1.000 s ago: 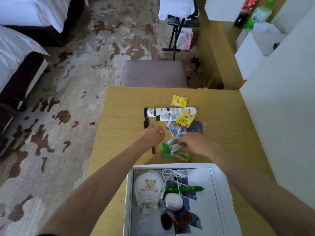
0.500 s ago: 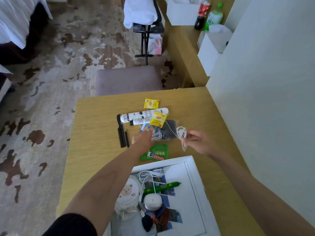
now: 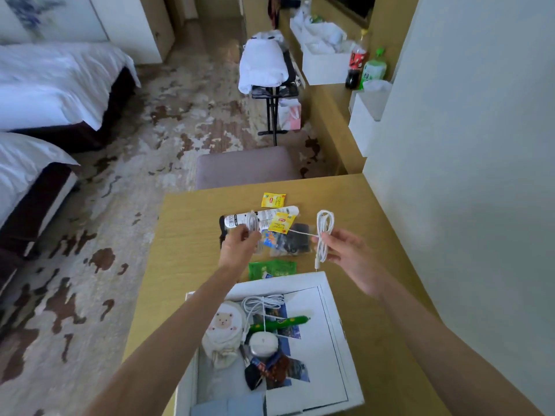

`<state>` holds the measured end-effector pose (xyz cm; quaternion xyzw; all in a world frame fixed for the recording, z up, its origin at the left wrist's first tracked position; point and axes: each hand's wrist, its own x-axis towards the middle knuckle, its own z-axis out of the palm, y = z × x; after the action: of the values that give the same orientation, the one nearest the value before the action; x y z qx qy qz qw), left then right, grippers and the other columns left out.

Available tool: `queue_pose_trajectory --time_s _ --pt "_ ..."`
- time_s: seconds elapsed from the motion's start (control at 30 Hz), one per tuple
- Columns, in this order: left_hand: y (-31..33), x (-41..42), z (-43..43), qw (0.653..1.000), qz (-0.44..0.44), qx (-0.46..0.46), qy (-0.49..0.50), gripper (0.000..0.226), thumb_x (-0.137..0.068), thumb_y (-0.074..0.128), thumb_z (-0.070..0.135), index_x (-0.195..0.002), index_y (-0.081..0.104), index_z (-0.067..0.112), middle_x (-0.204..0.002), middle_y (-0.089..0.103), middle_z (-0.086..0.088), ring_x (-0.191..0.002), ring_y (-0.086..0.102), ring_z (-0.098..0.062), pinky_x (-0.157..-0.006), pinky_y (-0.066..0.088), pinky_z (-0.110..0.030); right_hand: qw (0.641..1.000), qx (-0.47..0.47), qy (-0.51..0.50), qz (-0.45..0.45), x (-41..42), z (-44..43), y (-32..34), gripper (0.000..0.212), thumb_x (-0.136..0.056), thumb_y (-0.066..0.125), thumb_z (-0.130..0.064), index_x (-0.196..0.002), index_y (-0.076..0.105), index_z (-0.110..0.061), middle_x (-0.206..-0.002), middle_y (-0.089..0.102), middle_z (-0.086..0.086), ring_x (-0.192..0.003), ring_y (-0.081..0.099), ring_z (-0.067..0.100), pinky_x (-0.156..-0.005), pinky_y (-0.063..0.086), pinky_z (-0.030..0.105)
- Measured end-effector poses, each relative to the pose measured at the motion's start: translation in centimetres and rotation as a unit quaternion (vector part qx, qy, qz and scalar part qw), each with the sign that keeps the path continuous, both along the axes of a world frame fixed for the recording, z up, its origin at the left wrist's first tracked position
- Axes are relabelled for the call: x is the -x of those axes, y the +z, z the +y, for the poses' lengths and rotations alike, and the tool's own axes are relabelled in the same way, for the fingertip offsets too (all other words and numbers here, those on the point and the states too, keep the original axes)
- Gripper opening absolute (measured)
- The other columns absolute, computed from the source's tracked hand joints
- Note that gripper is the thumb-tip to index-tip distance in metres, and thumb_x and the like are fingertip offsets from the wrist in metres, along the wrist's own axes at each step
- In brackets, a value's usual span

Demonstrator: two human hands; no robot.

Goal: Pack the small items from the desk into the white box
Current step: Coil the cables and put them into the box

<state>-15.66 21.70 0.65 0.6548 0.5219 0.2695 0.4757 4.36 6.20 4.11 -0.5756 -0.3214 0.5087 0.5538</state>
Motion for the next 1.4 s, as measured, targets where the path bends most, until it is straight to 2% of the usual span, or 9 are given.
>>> queue_pose_trajectory --time_s 0.13,0.3,0.4,0.63,0.73,0.9,1.07,1.17,1.4 --pt "2.9 3.1 -4.8 0.976 -0.172 0.12 0.065 0.022 -0.086 0.056 0.025 -0.087 0.069 0.007 -0.075 0.064 -0.006 -0.066 0.054 -0.017 -0.063 0.042 -0.031 0.998 -0.038 0.027 0.04 1.6 -0.2 1.3 0.033 -0.077 0.069 -0.024 -0.107 0.066 -0.009 -0.104 0.074 0.008 -0.093 0.068 0.023 -0.085 0.056 0.034" --pt "3.7 6.1 -9.4 0.911 -0.305 0.248 0.124 0.026 -0.089 0.045 0.013 -0.073 0.064 0.005 -0.067 0.059 -0.011 -0.062 0.055 -0.023 -0.062 0.044 -0.032 0.992 -0.085 0.094 0.019 4.3 -0.4 2.4 0.046 -0.059 0.089 -0.041 -0.1 0.075 -0.026 -0.112 0.073 0.007 -0.103 0.069 0.023 -0.084 0.057 0.031" --pt "3.4 7.6 -10.9 0.872 -0.361 0.299 0.141 0.011 -0.086 0.044 0.01 -0.081 0.053 0.004 -0.065 0.055 -0.009 -0.056 0.057 -0.023 -0.068 0.048 -0.037 0.992 -0.067 0.105 -0.035 6.2 -0.6 2.3 0.038 -0.065 0.086 -0.034 -0.096 0.073 -0.016 -0.101 0.071 0.013 -0.091 0.066 0.03 -0.081 0.054 0.038" --pt "1.4 9.1 -12.0 0.876 -0.352 0.316 0.095 0.012 -0.081 0.068 0.005 -0.075 0.057 0.005 -0.061 0.054 -0.007 -0.056 0.057 -0.016 -0.063 0.054 -0.029 0.989 -0.017 0.112 -0.095 10.2 -1.5 2.2 0.02 -0.081 0.075 -0.035 -0.095 0.075 -0.022 -0.093 0.075 -0.004 -0.082 0.068 0.007 -0.068 0.054 0.02" --pt "0.9 9.2 -12.0 0.871 -0.38 0.3 0.086 0.017 -0.071 0.077 0.008 -0.066 0.061 0.009 -0.065 0.055 -0.008 -0.058 0.059 -0.015 -0.058 0.053 -0.025 0.991 -0.032 0.074 -0.112 11.6 -1.2 2.1 0.014 -0.086 0.071 -0.012 -0.092 0.076 -0.025 -0.089 0.076 -0.006 -0.081 0.07 0.006 -0.062 0.054 0.017" --pt "1.2 9.4 -11.3 0.876 -0.372 0.307 0.016 0.032 -0.078 0.077 0.017 -0.099 0.067 -0.004 -0.092 0.072 -0.014 -0.079 0.067 -0.017 -0.07 0.053 -0.026 0.988 -0.034 0.018 -0.147 13.6 -0.3 1.9 0.018 -0.08 0.076 -0.006 -0.084 0.077 -0.023 -0.082 0.076 -0.003 -0.077 0.072 0.012 -0.066 0.055 0.019" --pt "1.4 9.9 -10.0 0.882 -0.361 0.303 -0.011 0.039 -0.074 0.079 0.019 -0.103 0.066 -0.006 -0.097 0.072 -0.021 -0.077 0.069 -0.023 -0.062 0.054 -0.026 0.99 -0.005 -0.016 -0.139 14.9 0.5 1.7 0.011 -0.079 0.076 -0.002 -0.083 0.075 -0.012 -0.079 0.075 0.004 -0.072 0.072 0.017 -0.065 0.056 0.02" --pt "1.3 10.2 -9.4 0.883 -0.355 0.307 -0.021 0.02 -0.071 0.079 0.019 -0.084 0.074 0.005 -0.081 0.074 -0.012 -0.065 0.068 -0.017 -0.054 0.051 -0.022 0.989 0.007 -0.018 -0.147 15.4 0.6 1.6 0.012 -0.081 0.073 -0.001 -0.084 0.073 -0.013 -0.079 0.075 0.002 -0.073 0.072 0.015 -0.065 0.055 0.019" --pt "1.0 10.5 -8.1 0.902 -0.267 0.338 -0.04 0.027 -0.08 0.075 0.021 -0.088 0.068 -0.003 -0.059 0.065 -0.004 -0.05 0.059 -0.013 -0.047 0.048 -0.023 0.981 0.024 -0.019 -0.192 15.4 0.8 1.1 0.014 -0.08 0.077 -0.01 -0.091 0.071 -0.016 -0.082 0.076 0.0 -0.076 0.072 0.014 -0.066 0.055 0.022"
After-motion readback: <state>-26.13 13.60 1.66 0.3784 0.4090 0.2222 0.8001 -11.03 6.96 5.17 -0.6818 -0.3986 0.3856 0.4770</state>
